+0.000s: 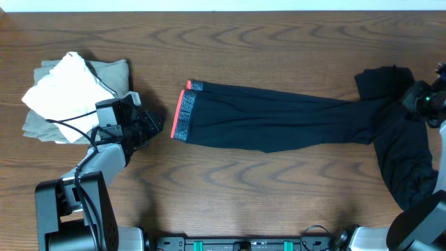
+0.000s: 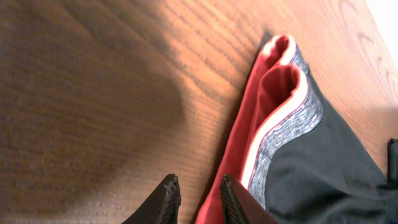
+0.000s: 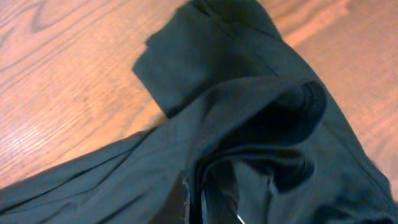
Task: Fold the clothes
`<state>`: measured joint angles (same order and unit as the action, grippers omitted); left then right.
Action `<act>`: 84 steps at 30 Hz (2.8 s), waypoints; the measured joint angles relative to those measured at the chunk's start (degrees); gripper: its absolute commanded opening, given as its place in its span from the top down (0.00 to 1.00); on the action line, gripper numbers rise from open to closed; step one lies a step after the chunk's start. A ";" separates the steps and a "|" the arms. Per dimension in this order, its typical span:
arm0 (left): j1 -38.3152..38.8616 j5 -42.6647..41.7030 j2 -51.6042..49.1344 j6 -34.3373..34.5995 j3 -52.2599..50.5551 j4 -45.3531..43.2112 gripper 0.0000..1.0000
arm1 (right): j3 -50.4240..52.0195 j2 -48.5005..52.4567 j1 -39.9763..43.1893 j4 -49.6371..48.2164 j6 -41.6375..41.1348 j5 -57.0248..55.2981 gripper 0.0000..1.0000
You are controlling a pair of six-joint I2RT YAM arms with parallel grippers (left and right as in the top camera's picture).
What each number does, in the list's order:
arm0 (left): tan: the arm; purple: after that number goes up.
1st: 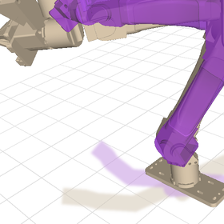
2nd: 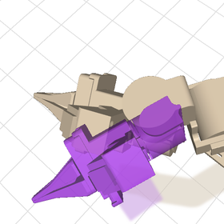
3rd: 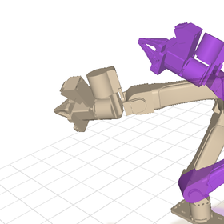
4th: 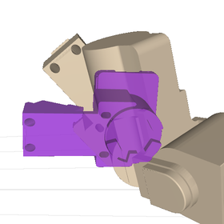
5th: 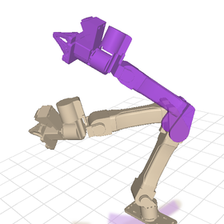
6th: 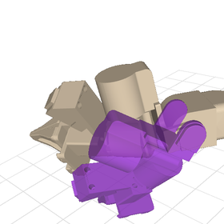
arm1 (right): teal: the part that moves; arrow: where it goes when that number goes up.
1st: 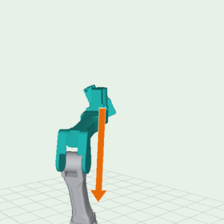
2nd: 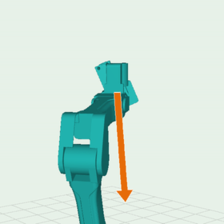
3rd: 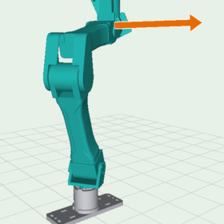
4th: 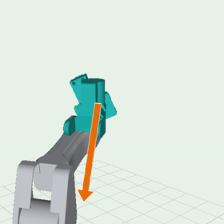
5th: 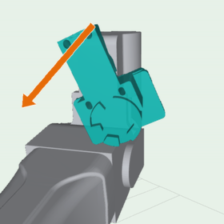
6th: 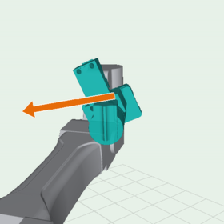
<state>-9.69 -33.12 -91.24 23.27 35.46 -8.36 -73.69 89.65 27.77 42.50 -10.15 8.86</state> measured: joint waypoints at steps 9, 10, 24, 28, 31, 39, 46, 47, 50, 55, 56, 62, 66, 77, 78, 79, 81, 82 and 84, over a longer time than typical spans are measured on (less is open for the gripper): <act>0.00 0.00 0.00 0.00 0.00 0.85 0.74 | 0.02 0.00 -7.78 -3.17 5.75 3.41 0.99; 0.00 0.02 0.00 0.00 0.00 0.85 0.74 | 0.02 0.00 -9.14 -3.08 6.54 4.26 0.99; 0.00 0.02 0.00 0.00 0.00 0.92 0.74 | 1.55 3.06 -41.92 3.19 11.65 5.44 0.99; 0.00 0.02 0.00 0.00 0.00 1.44 0.74 | 2.03 7.91 -46.12 3.15 11.69 3.87 0.99; 0.00 0.02 0.00 0.00 0.00 1.55 0.74 | 2.21 10.75 -46.77 3.19 11.67 3.17 0.99; 0.00 0.02 0.00 0.00 0.00 1.55 0.74 | 2.27 12.85 -48.09 3.19 11.82 3.19 0.86; 0.00 0.02 0.00 0.00 0.00 1.55 0.74 | 2.29 12.85 -48.96 -0.90 13.49 9.20 0.63; 0.00 0.02 0.00 0.00 0.00 1.57 0.74 | 2.29 12.85 -48.96 -1.03 13.60 9.94 0.62; 0.00 0.04 0.00 0.00 0.00 1.75 0.74 | 2.29 12.85 -48.98 -0.50 13.94 11.23 0.62; 0.00 0.02 0.00 0.00 0.00 1.77 0.74 | 2.29 12.85 -48.89 -0.15 12.76 8.92 0.58; 0.00 0.02 0.00 0.00 0.00 1.77 0.74 | 2.29 12.85 -48.85 -0.15 11.72 7.45 0.59; 0.00 0.02 0.00 0.00 0.00 1.77 0.74 | 2.29 12.61 -46.58 1.44 3.10 -1.44 0.57; 0.00 0.07 0.00 0.00 0.00 1.77 0.74 | 2.29 12.52 -44.61 3.30 -3.69 -7.91 0.56; 0.00 0.07 0.00 0.00 0.00 1.79 0.73 | 2.29 12.52 -42.36 3.10 -9.35 -10.45 0.51; 0.00 0.07 0.00 0.00 0.00 1.79 0.73 | 2.29 12.52 -42.34 3.06 -9.42 -9.97 0.51; 0.00 0.07 0.00 0.00 0.00 1.77 0.74 | 2.29 12.52 -42.36 3.06 -9.62 -9.46 0.51; 0.00 0.07 0.00 0.00 0.00 1.79 0.73 | 2.40 12.50 -42.36 2.95 -10.03 -8.79 0.51; 0.00 0.07 0.00 0.00 0.00 1.79 0.73 | 2.58 12.50 -42.36 2.80 -10.27 -8.55 0.51; 0.00 0.07 0.00 0.00 0.00 1.77 0.74 | 3.45 12.46 -42.34 2.08 -10.69 -8.20 0.51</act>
<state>-9.69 -33.06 -91.24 23.27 35.46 -6.59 -70.24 102.10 -14.57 44.58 -20.84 0.67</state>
